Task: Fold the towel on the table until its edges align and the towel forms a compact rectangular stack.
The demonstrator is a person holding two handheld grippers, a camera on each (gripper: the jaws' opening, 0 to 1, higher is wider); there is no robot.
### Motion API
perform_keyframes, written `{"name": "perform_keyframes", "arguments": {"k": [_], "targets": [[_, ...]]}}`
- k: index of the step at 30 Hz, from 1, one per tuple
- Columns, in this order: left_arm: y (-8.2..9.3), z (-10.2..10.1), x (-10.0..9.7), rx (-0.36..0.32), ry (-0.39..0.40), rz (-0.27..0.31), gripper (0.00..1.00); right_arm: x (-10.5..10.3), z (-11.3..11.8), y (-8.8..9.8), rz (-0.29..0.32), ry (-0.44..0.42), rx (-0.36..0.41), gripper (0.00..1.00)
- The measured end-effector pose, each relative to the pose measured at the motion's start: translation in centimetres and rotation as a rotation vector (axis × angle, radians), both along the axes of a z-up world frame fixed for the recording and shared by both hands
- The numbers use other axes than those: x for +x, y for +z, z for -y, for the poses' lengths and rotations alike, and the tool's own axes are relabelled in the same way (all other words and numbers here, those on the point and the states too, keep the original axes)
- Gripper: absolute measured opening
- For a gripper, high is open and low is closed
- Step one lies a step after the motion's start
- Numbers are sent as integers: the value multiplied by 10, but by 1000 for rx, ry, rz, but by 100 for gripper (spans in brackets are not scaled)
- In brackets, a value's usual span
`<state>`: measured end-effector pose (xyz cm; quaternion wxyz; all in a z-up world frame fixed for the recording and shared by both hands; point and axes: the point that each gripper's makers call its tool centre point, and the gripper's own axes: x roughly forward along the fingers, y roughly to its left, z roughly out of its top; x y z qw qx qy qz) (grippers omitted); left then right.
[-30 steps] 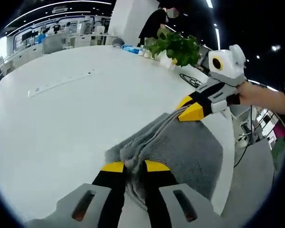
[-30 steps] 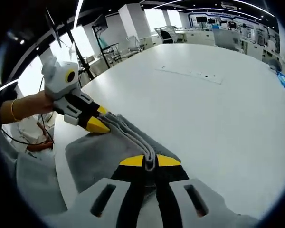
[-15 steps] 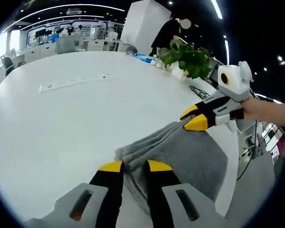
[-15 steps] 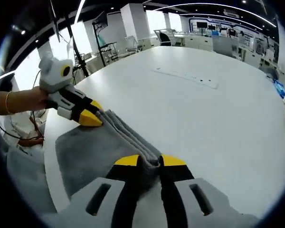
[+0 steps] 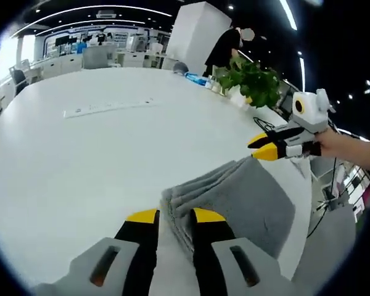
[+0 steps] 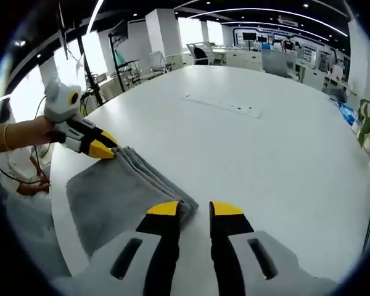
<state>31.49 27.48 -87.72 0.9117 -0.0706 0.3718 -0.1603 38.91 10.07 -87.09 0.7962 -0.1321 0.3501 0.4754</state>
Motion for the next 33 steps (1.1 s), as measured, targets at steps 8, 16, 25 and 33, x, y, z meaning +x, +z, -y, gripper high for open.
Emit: {"name": "perform_keyframes", "arguments": {"k": [8,16,25,33], "targets": [[10,-11,-16,57,-2,7,21,-15,14,3,15,40,-44,23],[17,-10,-33,99,-77,39,39,-39,20,8,34,85,-42,40],[10,1,-62,96,-139,33,65,-66,38,-2,44,153,-101,55],[19,12,-83,22,-125,61,68,-97,55,-18,20,207,-161,58]]}}
